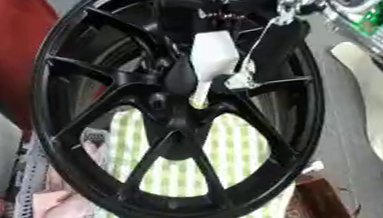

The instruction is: Pull the pin out of the wheel hub.

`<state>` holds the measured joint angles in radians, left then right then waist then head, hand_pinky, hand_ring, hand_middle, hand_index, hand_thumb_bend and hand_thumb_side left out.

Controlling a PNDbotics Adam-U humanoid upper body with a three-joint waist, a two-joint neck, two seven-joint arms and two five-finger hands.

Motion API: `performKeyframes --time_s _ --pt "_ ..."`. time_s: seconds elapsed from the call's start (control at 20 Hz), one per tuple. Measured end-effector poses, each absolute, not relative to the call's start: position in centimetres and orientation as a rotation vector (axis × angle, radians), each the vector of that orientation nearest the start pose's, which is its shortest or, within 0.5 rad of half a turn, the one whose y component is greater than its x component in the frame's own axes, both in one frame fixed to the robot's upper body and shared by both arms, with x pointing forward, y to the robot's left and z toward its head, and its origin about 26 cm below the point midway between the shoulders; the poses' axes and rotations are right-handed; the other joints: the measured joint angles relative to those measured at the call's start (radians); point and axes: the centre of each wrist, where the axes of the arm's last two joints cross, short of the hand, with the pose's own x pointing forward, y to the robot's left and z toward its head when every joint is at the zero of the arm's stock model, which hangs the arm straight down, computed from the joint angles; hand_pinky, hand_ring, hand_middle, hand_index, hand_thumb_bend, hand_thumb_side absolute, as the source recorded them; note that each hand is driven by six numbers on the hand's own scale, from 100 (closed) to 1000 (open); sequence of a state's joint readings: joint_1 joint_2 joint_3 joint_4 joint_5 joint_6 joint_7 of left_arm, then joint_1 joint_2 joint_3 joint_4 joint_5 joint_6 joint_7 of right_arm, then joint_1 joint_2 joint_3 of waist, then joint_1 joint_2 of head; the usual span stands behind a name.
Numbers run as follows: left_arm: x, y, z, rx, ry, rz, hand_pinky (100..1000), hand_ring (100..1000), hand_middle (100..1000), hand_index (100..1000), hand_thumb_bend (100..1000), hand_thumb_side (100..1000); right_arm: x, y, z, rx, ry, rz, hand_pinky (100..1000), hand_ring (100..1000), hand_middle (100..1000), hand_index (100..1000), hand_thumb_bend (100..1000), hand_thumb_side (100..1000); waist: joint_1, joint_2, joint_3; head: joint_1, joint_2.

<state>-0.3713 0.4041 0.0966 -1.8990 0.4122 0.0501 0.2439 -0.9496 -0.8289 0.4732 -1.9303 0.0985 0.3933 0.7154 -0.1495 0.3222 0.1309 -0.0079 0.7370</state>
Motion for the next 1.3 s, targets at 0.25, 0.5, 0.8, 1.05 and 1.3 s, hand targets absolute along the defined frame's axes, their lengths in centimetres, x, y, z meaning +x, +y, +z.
performKeyframes --time_s 0.25,0.5,0.8,1.05,1.3 --pt "31.9 29.7 21.7 -0.008 -2.2 0.13 858 775 586 757 163 534 29.2 -20.1 36.7 -0.368 -1.652 1.705 655 556 356 498 172 100 0.01 -0.002 -0.015 0.008 0.0" --pt "31.8 30.0 21.5 0.014 -2.201 0.146 859 774 586 757 161 534 28.8 -23.7 37.9 -0.431 -1.698 1.547 664 569 374 516 175 100 0.026 -0.002 -0.046 0.026 0.0" --pt "31.6 30.6 21.4 0.051 -2.21 0.18 860 774 585 757 157 534 29.3 -31.9 35.6 -0.598 -1.621 1.218 664 567 387 530 193 100 0.051 0.009 -0.075 0.058 -0.011" --pt "31.5 30.6 21.5 0.055 -2.217 0.185 860 774 585 757 155 535 27.8 -39.1 30.0 -0.747 -1.606 0.823 674 584 410 551 232 100 0.07 0.019 -0.075 0.059 -0.019" --pt "31.5 30.7 21.6 0.064 -2.222 0.193 861 774 585 757 153 535 26.8 -42.8 27.3 -0.851 -1.591 0.593 707 677 577 699 366 147 0.08 0.027 -0.081 0.068 -0.023"
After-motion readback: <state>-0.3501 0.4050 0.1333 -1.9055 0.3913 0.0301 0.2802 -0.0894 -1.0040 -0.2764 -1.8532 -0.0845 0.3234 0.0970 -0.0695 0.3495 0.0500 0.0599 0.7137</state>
